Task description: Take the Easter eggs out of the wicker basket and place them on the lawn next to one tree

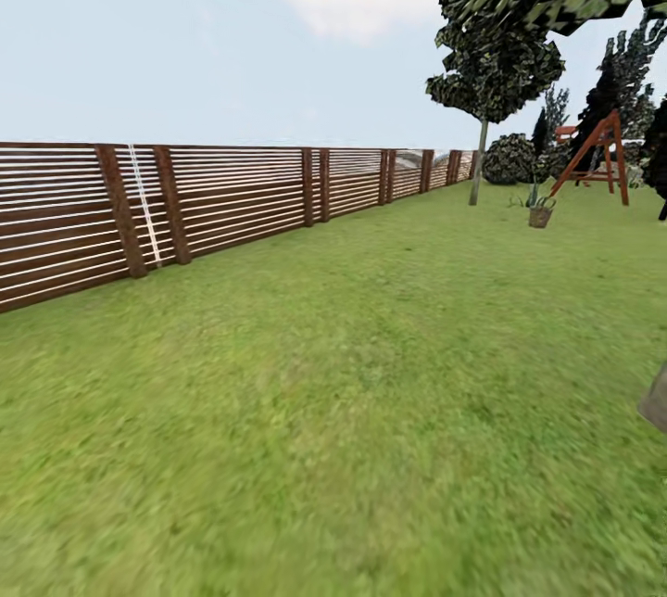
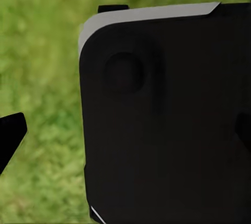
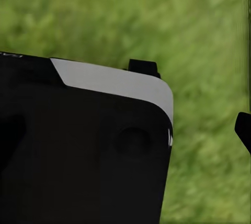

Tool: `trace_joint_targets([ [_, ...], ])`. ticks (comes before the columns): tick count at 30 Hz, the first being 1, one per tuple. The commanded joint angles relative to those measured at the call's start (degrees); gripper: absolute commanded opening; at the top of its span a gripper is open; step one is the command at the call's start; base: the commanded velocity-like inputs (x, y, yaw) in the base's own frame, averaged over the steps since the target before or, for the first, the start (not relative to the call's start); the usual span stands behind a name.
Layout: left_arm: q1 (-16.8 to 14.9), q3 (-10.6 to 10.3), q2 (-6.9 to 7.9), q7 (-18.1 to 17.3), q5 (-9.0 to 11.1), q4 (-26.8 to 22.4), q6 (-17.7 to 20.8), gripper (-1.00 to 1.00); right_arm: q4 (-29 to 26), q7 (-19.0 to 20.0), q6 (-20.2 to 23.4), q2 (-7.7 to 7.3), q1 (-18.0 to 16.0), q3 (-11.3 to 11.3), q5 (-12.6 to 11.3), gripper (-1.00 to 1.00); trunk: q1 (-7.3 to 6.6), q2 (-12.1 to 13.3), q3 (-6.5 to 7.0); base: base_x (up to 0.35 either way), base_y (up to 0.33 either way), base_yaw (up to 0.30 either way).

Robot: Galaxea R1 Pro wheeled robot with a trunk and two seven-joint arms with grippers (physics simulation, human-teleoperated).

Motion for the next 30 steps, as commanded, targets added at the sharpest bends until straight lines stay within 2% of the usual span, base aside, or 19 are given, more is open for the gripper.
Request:
trace_joint_targets([
  [1, 0.0, 0.0, 0.03, -0.1, -0.1, -0.1, 0.0, 1.00, 0.1, 0.0, -0.1, -0.01, 0.0, 0.1, 0.5, 1.00, 0.04, 0.0, -0.01, 0.341, 0.000, -0.286],
  [6, 0.0, 0.0, 0.03, -0.1, 0.8, -0.1, 0.6, 1.00, 0.1, 0.0, -0.1, 0.02, 0.0, 0.1, 0.5, 1.00, 0.04, 0.0, 0.15, 0.341, 0.000, -0.286],
  [15, 0.0, 0.0, 0.05, -0.1, 1.0, -0.1, 0.8, 1.00, 0.1, 0.0, -0.1, 0.04, 0.0, 0.1, 0.5, 1.00, 0.04, 0.0, 0.40, 0.341, 0.000, -0.267],
  [30, 0.0, 0.0, 0.05, -0.1, 1.1, -0.1, 0.8, 1.00, 0.1, 0.0, -0.1, 0.04, -0.1, 0.1, 0.5, 1.00, 0.04, 0.0, 0.42, 0.341, 0.000, -0.015],
])
